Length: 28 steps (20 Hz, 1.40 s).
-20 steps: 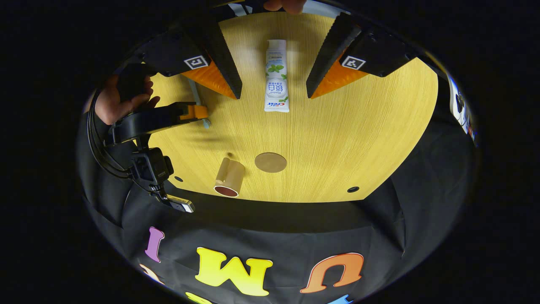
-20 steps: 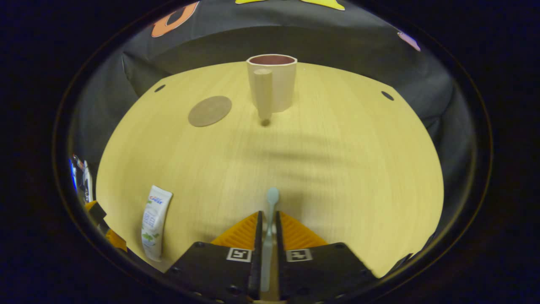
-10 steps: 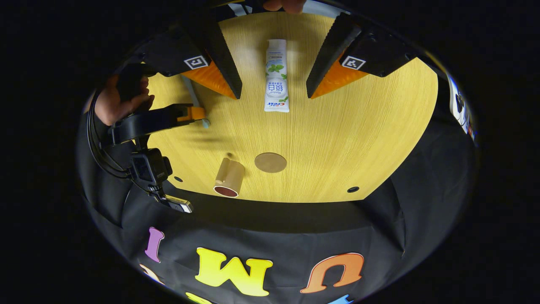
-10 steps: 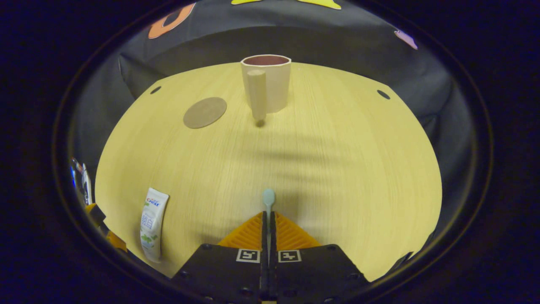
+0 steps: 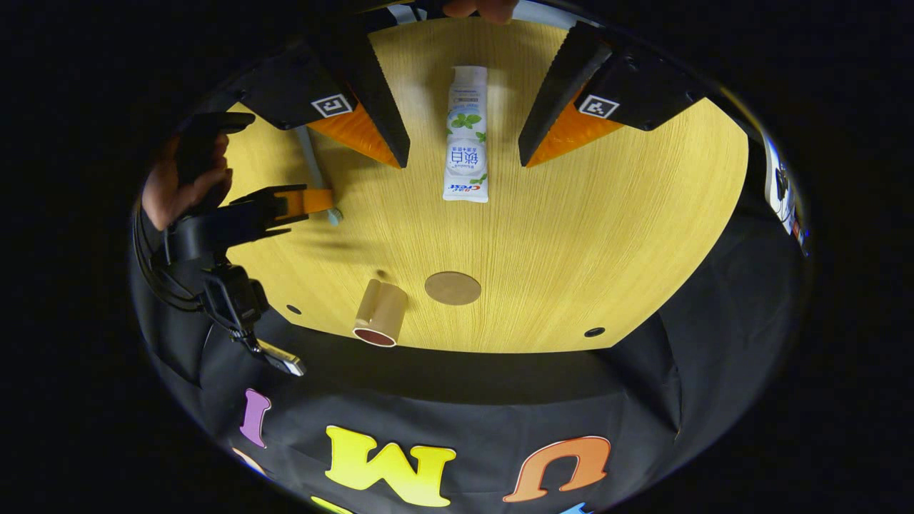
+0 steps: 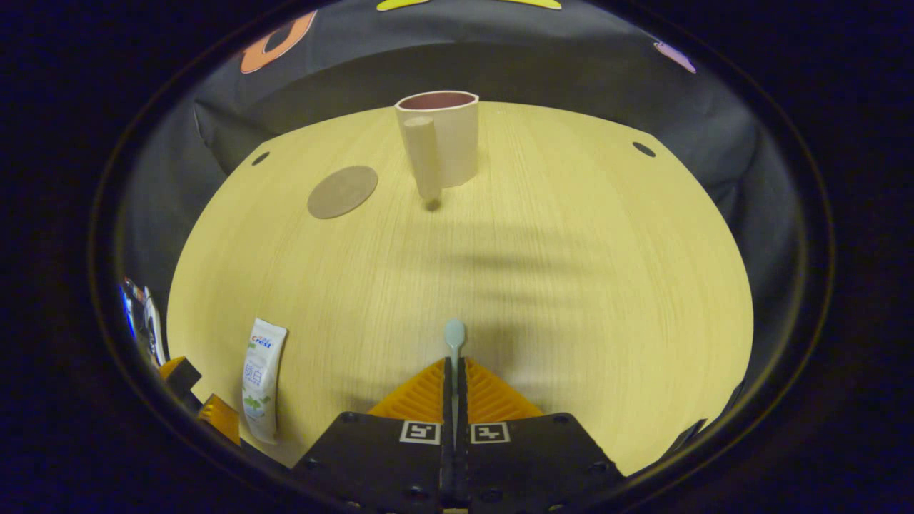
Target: Put the toothbrush and toothpaste on the desktop into the cup, then pick up the cup and place it on the coaster on the desktop.
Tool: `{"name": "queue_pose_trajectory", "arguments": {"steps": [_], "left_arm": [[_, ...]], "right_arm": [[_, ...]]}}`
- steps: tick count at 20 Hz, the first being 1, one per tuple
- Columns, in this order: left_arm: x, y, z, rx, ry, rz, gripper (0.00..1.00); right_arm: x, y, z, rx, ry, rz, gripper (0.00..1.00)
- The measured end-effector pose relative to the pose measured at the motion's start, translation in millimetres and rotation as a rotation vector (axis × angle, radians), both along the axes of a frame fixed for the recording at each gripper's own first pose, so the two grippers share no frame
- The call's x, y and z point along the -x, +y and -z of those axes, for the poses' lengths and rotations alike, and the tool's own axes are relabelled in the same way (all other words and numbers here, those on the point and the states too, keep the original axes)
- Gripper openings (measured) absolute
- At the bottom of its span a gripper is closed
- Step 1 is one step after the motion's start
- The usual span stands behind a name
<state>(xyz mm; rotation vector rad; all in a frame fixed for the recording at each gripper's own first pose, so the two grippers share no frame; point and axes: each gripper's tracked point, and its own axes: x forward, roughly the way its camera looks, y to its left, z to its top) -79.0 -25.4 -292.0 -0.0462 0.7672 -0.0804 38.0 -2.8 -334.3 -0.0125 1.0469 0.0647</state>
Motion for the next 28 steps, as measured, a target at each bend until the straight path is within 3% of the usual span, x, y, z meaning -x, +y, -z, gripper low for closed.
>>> {"name": "queue_pose_trajectory", "arguments": {"steps": [13, 14, 15, 24, 28], "left_arm": [[5, 1, 44, -0.025, 0.063, 0.013, 0.95], [7, 1, 47, -0.028, 0.069, 0.014, 1.00], [8, 1, 49, -0.030, 0.075, 0.013, 0.90], [13, 0, 58, -0.048, 0.091, 0.029, 0.72], [13, 2, 58, -0.068, 0.098, 0.036, 0.57]], "right_arm": [[-6, -4, -32, -0.024, -0.048, 0.011, 0.01], [-7, -4, -35, -0.025, -0.052, 0.011, 0.01], [-8, -4, -35, -0.028, -0.056, 0.013, 0.01], [-9, -2, -47, -0.040, -0.078, 0.015, 0.01], [-7, -4, -52, -0.049, -0.085, 0.019, 0.01]]}}
